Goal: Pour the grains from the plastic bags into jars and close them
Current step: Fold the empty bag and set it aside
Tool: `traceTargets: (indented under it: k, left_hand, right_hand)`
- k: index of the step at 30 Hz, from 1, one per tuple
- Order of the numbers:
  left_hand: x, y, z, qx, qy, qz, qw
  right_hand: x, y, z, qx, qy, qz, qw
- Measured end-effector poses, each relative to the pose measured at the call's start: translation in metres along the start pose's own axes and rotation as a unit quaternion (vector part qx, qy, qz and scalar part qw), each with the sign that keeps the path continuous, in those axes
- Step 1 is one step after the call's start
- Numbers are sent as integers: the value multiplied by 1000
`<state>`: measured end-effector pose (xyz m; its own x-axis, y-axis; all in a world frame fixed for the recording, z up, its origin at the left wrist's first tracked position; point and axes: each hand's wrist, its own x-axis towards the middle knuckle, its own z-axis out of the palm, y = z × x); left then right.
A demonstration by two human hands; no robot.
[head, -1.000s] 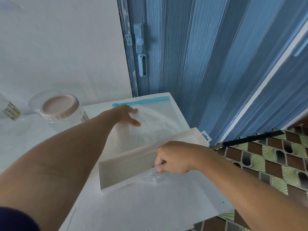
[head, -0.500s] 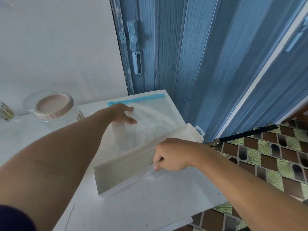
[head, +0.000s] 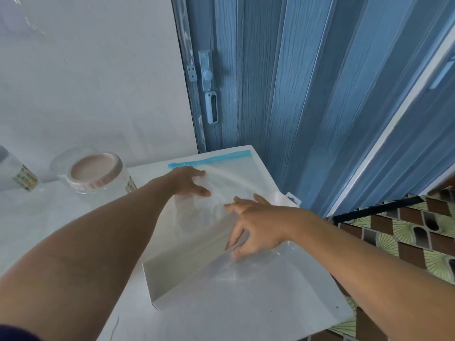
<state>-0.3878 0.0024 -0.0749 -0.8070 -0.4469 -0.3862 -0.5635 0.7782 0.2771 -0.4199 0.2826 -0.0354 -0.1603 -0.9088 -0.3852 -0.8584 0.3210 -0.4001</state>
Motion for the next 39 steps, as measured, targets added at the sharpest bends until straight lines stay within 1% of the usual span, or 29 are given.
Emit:
traceTargets:
  k: [3, 5, 8, 10, 13, 16, 18, 21, 23, 24, 26, 28, 30, 31, 33, 39]
  left_hand:
    - [1, -3, 1, -6, 6, 7, 1000]
    - [-1, -5, -1, -33, 32, 21, 999]
    - [-8, -7, -7, -86, 118, 30, 989]
    - [-12, -11, -13, -92, 174, 4, 980]
    - [-19, -15, -28, -147, 252, -29, 956]
    - [-37, -5, -50, -221, 323, -33, 920]
    - [-57, 10, -53, -220, 371, -16, 902]
    - [-97, 26, -27, -178, 410, 46, 893]
    - [-123, 33, 1, -146, 388, 80, 907]
    - [-135, 37, 13, -115, 355, 88, 924]
    - [-149, 41, 30, -49, 257, 77, 962]
    - [-154, 41, 37, -13, 142, 43, 989]
    - [-154, 38, 39, 10, 49, 10, 999]
    - [-153, 35, 42, 17, 22, 4, 1000]
    - [-153, 33, 47, 26, 1, 3, 1000]
    - [-153, 31, 59, 36, 20, 16, 999]
  right_hand:
    - [2, 1, -10, -10, 26, 5, 1000]
    - [0, 5, -22, -14, 40, 1, 999]
    - [3, 20, -42, -13, 66, 2, 998]
    - [7, 30, -55, -27, 79, 13, 996]
    - [20, 42, -70, -61, 99, 34, 993]
    - [43, 52, -71, -81, 121, 67, 987]
    - [60, 57, -69, -75, 138, 81, 984]
    - [84, 60, -70, -37, 145, 82, 985]
    - [97, 60, -71, -27, 149, 74, 986]
    - [103, 59, -73, -30, 150, 70, 986]
    - [114, 57, -75, -43, 140, 63, 987]
    - [122, 55, -74, -51, 125, 62, 989]
    - [127, 54, -69, -51, 120, 63, 989]
    - [128, 54, -67, -45, 121, 65, 989]
    - [128, 54, -64, -35, 124, 68, 989]
    - [129, 52, -61, -58, 129, 75, 987]
